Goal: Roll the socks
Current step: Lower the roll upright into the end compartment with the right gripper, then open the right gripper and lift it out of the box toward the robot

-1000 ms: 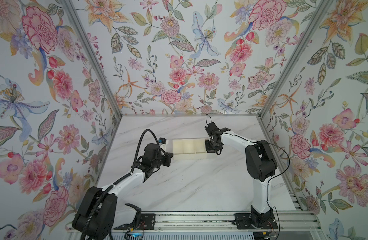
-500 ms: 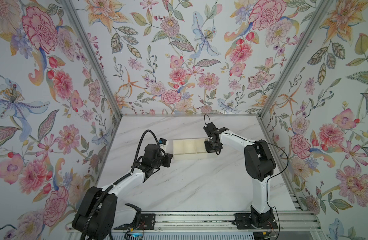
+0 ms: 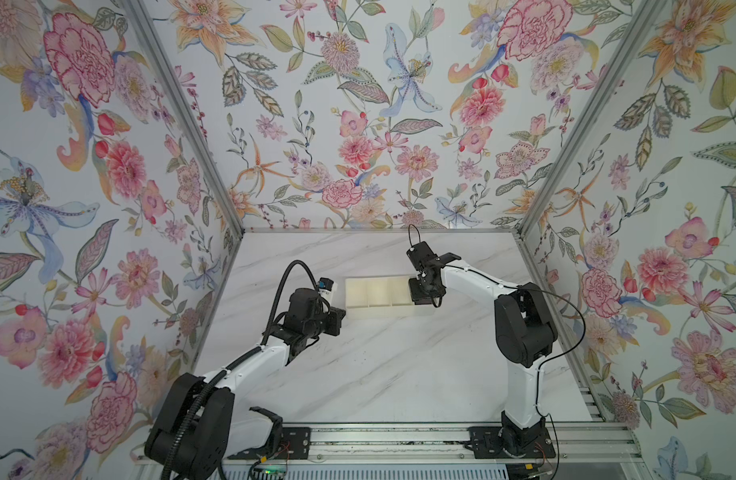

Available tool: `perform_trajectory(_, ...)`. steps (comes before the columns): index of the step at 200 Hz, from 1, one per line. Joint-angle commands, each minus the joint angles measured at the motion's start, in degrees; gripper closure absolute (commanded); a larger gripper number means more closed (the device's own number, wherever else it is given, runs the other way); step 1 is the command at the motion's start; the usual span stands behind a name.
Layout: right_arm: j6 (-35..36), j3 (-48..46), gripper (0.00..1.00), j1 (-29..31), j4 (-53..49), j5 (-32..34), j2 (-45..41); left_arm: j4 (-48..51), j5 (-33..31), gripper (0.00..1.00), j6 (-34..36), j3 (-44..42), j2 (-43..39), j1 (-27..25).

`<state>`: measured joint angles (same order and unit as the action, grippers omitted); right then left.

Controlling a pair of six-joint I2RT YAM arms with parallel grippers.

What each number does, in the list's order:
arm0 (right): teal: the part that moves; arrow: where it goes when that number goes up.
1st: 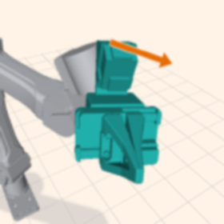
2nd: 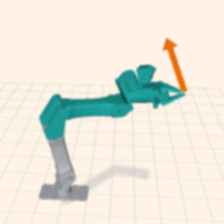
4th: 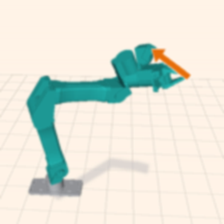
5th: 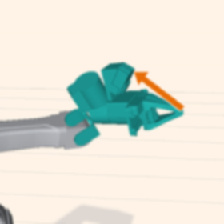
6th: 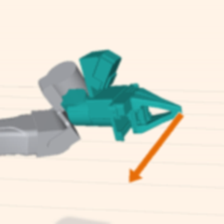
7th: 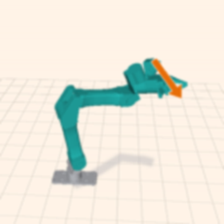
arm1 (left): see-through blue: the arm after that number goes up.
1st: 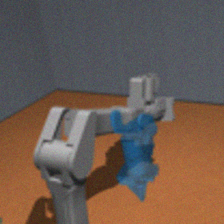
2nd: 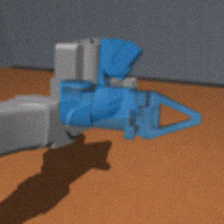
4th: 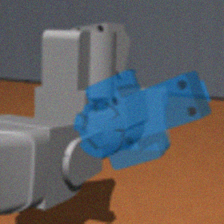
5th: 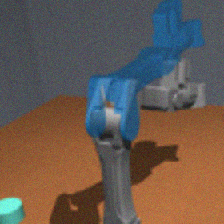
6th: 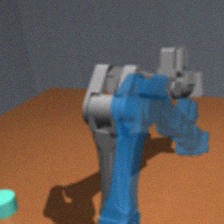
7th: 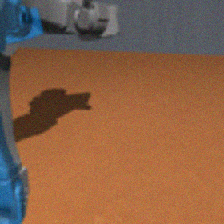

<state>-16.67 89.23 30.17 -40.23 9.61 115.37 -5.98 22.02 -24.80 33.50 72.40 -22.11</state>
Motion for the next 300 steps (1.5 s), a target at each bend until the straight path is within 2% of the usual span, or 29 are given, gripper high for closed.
perform_trajectory(1,0.59,0.20,0.43,0.72,0.57,1.42,-2.66,0.93,-1.01,0.91,1.03,-0.11,-1.34,0.59)
perform_trajectory(50,0.51,-5.41,0.42,0.77,7.95,1.46,-10.17,1.03,-2.98,0.91,1.01,-0.60,-2.93,0.58)
perform_trajectory(80,0.46,-15.06,0.41,-0.27,18.30,-0.37,-19.18,-0.33,-5.26,0.91,0.65,-1.90,-5.38,0.65)
perform_trajectory(123,1.46,-29.81,0.39,-3.68,29.92,1.56,-31.98,-2.43,-9.16,0.85,1.14,-4.23,-10.55,0.59)
perform_trajectory(152,2.07,-39.43,0.33,-9.96,36.31,-0.62,-40.34,-4.01,-12.11,0.78,1.72,-5.93,-12.82,0.64)
perform_trajectory(186,2.44,-51.42,0.32,-22.97,44.56,-5.52,-50.00,-4.90,-15.79,0.73,3.23,-6.69,-14.59,0.71)
perform_trajectory(208,2.41,-60.18,0.31,-29.82,53.31,-3.86,-56.44,-5.37,-18.77,0.67,4.68,-7.08,-16.19,0.71)
perform_trajectory(228,3.73,-66.54,0.29,-32.72,61.44,-1.10,-61.05,-5.95,-22.29,0.59,5.83,-7.76,-17.72,0.73)
perform_trajectory(251,6.32,-70.02,0.29,-33.25,66.90,0.95,-61.65,-6.86,-26.44,0.50,6.98,-9.08,-19.37,0.80)
perform_trajectory(256,6.77,-70.46,0.29,-33.25,67.59,1.21,-60.99,-7.02,-27.39,0.42,7.17,-9.30,-19.68,0.85)
perform_trajectory(262,7.18,-70.69,0.29,-33.19,68.36,1.65,-60.31,-7.03,-28.50,0.40,7.43,-9.54,-20.13,0.91)
perform_trajectory(281,7.91,-72.15,0.29,-33.21,72.14,2.28,-56.18,-6.96,-31.71,0.36,8.41,-9.76,-21.39,0.85)
perform_trajectory(300,8.47,-74.21,0.29,-32.91,79.22,2.32,-51.63,-7.42,-34.03,0.25,8.97,-10.15,-23.04,0.89)
